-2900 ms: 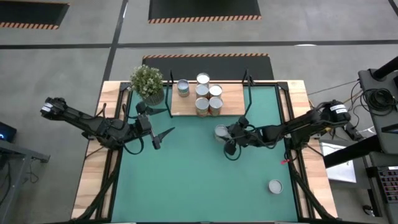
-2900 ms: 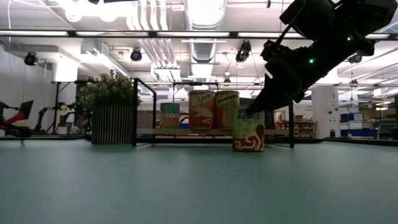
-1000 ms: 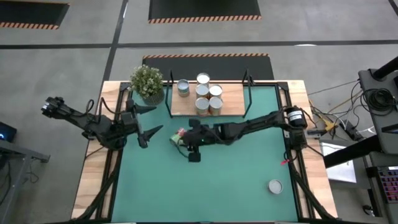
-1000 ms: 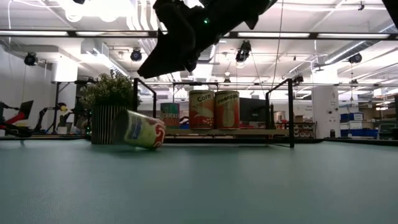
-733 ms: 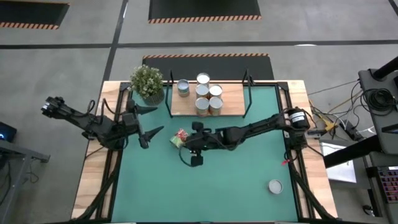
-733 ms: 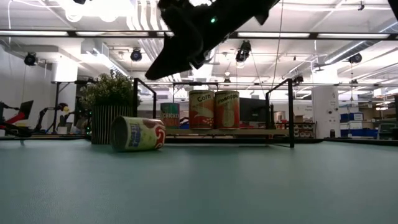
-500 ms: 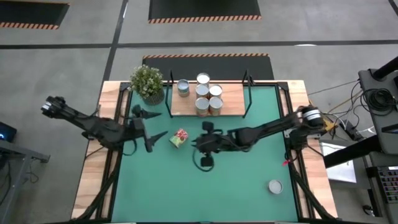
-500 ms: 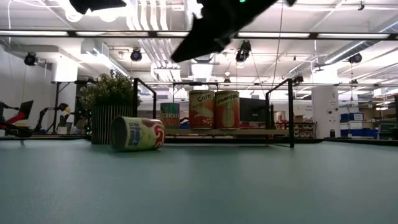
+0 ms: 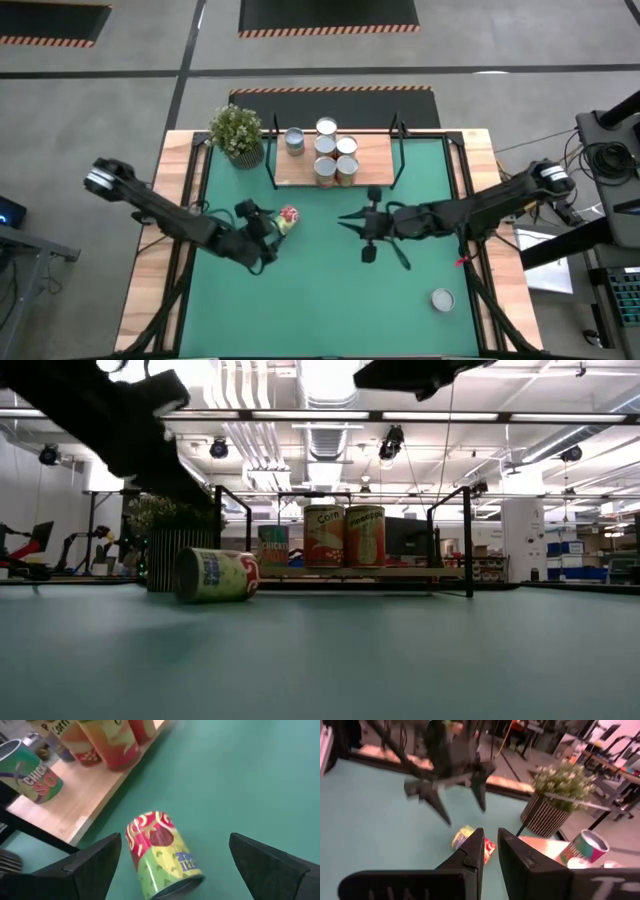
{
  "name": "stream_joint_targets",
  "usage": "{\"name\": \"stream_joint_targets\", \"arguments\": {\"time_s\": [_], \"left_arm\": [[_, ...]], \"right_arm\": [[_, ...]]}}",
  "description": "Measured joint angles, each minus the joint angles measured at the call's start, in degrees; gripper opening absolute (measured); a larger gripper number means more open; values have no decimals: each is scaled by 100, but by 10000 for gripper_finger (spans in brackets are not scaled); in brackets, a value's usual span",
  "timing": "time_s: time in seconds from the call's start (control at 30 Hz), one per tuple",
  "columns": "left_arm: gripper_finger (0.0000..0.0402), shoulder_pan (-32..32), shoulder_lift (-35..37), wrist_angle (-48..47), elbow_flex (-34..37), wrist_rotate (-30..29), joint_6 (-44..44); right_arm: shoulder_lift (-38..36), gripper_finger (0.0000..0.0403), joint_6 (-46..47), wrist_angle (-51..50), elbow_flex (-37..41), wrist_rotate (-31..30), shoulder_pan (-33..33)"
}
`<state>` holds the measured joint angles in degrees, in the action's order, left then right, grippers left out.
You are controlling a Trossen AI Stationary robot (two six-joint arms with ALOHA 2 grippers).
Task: Pick and place cans onto a shelf
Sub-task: Put the canned spaghetti sauce on the shelf
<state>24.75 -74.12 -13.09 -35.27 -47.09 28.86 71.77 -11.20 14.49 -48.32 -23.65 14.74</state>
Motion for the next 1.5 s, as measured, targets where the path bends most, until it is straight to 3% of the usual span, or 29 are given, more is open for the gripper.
{"name": "stream_joint_targets", "arguments": {"time_s": [0.2, 0.47, 0.83, 1.03, 1.2, 1.37, 1.5], "left_arm": [[352, -36, -1037, 133, -2, -467, 267], [349, -66, -1747, 101, 108, -478, 1089], [286, -66, -2064, 114, 286, -487, 1847], [276, -66, -2023, 65, 166, -414, 1870], [275, -89, -1599, -968, -479, 343, 1968], [275, -272, -1054, -2919, -1651, 1626, 2177], [275, -631, -796, -4127, -2666, 3001, 2191]], "right_arm": [[-311, 43, 32, 59, 201, 4, 2], [-211, 43, 52, 77, 209, 4, 0], [-145, 43, 15, 82, 196, 4, -2], [-145, 43, 27, 82, 196, 4, -2], [-145, 43, 72, 77, 196, 1, -2], [-147, 43, 72, 66, 196, 1, -2], [-154, 43, 72, 62, 196, 1, -2]]}}
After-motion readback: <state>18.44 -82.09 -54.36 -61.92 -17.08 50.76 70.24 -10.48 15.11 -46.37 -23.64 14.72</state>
